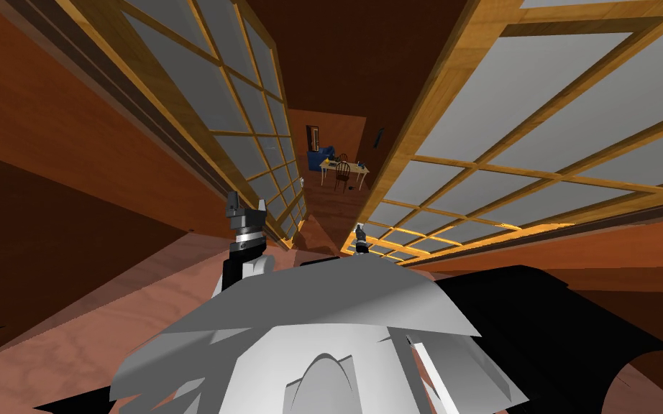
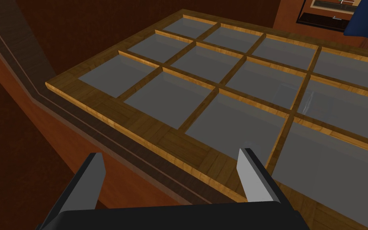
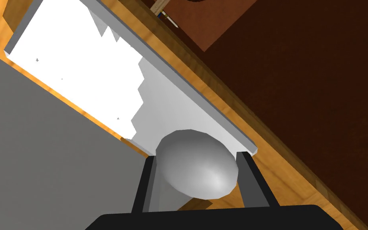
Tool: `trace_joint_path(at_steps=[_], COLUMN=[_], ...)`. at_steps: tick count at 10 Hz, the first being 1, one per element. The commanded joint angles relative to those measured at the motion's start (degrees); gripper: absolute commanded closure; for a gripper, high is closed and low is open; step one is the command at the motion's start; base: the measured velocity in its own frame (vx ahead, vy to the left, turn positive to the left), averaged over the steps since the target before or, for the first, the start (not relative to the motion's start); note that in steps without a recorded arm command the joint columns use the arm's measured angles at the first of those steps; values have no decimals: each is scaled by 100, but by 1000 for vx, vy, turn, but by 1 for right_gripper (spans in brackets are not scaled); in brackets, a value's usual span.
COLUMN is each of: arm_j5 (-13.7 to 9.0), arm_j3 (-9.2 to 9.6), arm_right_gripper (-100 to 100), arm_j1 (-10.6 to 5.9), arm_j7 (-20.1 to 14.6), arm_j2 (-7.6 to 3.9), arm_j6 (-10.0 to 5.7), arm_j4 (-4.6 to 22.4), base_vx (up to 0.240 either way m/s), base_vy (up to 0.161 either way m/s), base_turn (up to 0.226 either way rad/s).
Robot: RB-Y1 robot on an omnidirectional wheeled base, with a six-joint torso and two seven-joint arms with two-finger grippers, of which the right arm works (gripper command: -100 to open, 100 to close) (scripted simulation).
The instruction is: Push the door open
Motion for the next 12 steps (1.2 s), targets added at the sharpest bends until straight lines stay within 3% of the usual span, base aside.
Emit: trace_joint_path(at_steps=[1,2,12], arm_j5=[-69,-69,-375], arm_j3=[-49,-49,-145], arm_right_gripper=[100,100,100], arm_j1=[-14,-14,-154], arm_j7=[-286,-306,-1720], arm_j2=[-39,-39,-46], arm_j6=[-32,-32,-107], arm_j4=[41,41,192], base_vx=[37,32,39], base_vy=[0,-5,-9], base_turn=[-4,-2,1])
